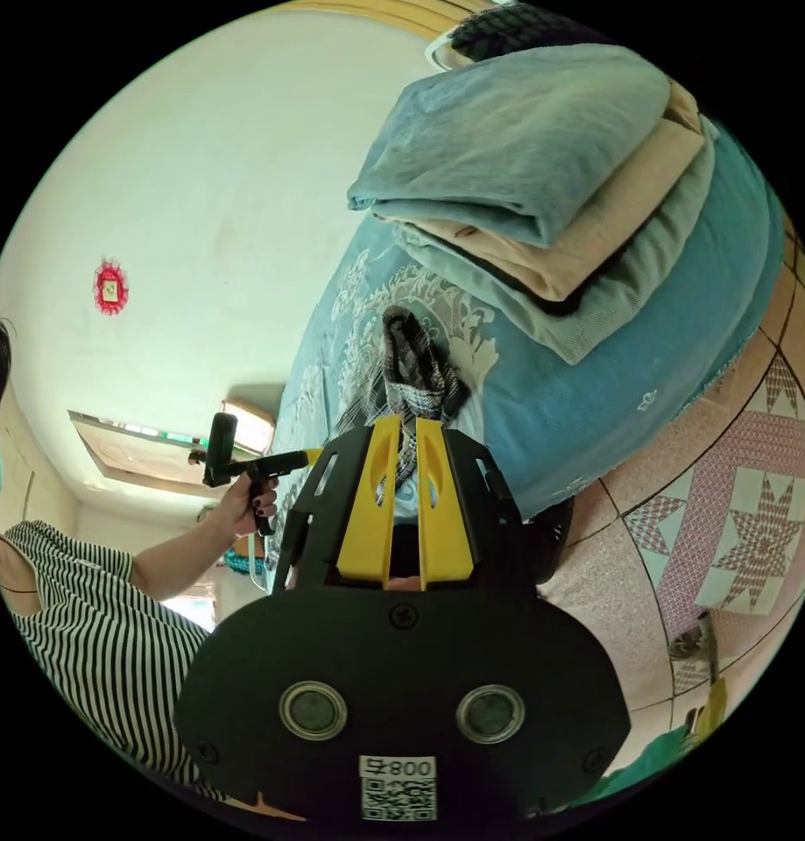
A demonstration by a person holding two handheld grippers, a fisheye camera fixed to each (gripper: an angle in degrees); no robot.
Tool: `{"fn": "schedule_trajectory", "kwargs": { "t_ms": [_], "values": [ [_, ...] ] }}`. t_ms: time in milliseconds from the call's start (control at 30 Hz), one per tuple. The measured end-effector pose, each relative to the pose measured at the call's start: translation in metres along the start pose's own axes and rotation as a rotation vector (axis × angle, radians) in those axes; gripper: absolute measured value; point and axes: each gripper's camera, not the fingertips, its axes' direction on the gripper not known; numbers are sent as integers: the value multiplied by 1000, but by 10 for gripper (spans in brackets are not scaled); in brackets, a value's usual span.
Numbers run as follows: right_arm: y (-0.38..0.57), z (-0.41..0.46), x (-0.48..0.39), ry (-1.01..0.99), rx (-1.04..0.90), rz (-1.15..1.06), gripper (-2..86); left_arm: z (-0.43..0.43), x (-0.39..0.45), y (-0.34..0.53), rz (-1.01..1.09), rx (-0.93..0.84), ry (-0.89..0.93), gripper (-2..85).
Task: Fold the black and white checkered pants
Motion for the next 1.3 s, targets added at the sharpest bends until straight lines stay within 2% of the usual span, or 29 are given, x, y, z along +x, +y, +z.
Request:
{"fn": "schedule_trajectory", "kwargs": {
  "t_ms": [167,333,433,567,667,833,1033,1300],
  "values": [
    [1,50,-35,-20,-135,-139,29,-100,-20,35,-206,129,-96,71],
    [11,134,-87,-82,-342,-312,29,-220,-67,63,-515,296,-288,70],
    [19,184,-113,-117,-439,-372,29,-267,-84,57,-605,350,-272,66],
    [27,241,-141,-123,-547,-432,30,-297,-86,40,-621,280,-259,41],
    [32,287,-160,-116,-627,-479,30,-333,-66,40,-563,315,-252,16],
    [37,368,-188,-103,-732,-587,29,-400,-39,67,-564,417,-129,5],
    [30,455,-223,-96,-763,-731,30,-458,-8,83,-571,489,-26,3],
    [39,558,-261,-58,-812,-944,39,-535,27,79,-563,509,0,2]
  ]
}}
